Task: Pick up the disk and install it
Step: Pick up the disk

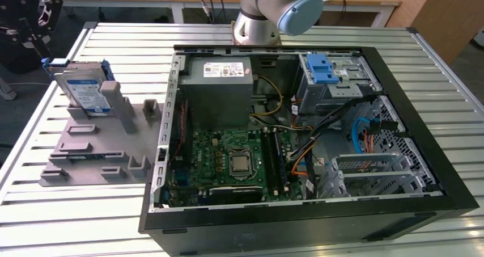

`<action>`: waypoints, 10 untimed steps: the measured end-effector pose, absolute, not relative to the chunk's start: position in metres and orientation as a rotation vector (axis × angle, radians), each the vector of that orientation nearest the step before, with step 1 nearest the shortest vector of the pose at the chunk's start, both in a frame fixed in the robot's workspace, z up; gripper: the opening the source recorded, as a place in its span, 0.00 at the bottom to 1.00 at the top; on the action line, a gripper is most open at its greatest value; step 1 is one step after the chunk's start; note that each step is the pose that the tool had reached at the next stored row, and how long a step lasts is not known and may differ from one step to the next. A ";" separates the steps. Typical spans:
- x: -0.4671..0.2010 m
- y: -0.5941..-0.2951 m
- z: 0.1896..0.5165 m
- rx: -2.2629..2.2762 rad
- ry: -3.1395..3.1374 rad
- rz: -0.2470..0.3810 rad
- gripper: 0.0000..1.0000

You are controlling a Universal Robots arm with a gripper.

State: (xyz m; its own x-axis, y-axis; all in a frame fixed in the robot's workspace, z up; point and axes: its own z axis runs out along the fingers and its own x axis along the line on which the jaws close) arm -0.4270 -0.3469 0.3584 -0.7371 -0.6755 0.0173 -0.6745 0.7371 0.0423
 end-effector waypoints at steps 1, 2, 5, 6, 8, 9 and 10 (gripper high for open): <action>-0.427 -0.347 0.358 1.136 -2.895 -0.051 0.11; -0.427 -0.347 0.358 1.145 -2.891 -0.051 0.11; -0.427 -0.347 0.358 1.171 -2.880 -0.051 0.11; -0.427 -0.347 0.358 1.179 -2.877 -0.051 0.11; -0.427 -0.347 0.358 1.196 -2.870 -0.050 0.11; -0.427 -0.347 0.358 1.205 -2.866 -0.050 0.11; -0.427 -0.347 0.358 1.214 -2.862 -0.050 0.11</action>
State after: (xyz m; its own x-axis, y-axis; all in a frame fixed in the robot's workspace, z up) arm -0.4270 -0.3468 0.3584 -0.6945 -0.7193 0.0173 -0.7183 0.6945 0.0423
